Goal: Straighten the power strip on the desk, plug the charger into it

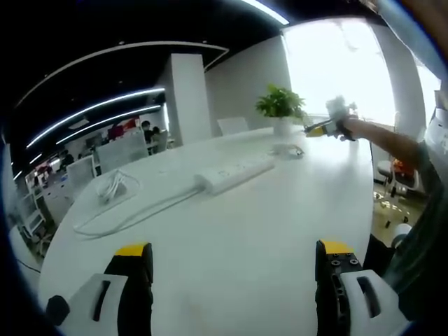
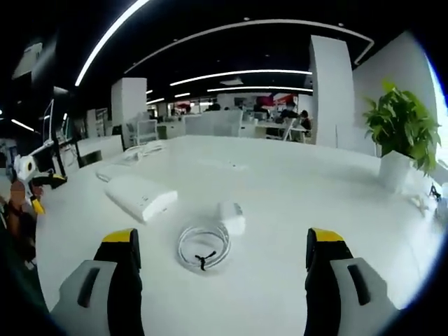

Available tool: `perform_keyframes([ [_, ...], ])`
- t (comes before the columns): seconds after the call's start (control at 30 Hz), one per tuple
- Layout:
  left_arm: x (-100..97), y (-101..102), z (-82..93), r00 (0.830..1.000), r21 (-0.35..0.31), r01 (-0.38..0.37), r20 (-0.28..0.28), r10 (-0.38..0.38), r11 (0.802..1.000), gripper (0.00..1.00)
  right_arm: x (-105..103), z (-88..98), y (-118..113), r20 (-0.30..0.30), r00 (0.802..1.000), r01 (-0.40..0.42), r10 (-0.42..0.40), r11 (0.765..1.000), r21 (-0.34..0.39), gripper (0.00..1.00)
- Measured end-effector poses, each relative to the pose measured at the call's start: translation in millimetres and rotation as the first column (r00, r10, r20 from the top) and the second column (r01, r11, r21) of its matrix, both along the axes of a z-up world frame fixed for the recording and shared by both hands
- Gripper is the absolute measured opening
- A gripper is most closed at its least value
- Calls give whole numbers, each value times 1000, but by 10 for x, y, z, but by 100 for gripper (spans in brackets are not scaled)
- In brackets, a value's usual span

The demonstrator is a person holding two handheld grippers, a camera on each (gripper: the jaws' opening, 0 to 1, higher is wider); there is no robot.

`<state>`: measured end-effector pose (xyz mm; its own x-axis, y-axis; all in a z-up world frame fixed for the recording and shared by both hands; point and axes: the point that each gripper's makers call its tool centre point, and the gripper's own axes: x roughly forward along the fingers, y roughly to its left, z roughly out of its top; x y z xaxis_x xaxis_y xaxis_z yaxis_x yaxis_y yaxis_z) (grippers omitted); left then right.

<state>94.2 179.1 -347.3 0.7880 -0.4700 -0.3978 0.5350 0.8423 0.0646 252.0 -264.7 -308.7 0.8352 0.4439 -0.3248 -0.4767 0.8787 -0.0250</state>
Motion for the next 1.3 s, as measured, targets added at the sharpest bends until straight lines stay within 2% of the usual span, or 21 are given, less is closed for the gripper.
perform_keyframes([
  [0.23, -2, 12, 11, 1000, -3, -2, 1, 2, 1000, 100, 46, -62, 47, -26, 1000, -3, 3, 1000, 8, 94],
  [0.63, 6, 14, 38, 1000, -5, -4, 7, 5, 1000, 100, 169, -92, 162, -37, 999, -28, 28, 1000, 15, 92],
  [1.3, 58, 31, 42, 1000, -2, -6, 8, 6, 1000, 100, 439, -158, 109, -43, 999, -7, 7, 1000, -5, 88],
])
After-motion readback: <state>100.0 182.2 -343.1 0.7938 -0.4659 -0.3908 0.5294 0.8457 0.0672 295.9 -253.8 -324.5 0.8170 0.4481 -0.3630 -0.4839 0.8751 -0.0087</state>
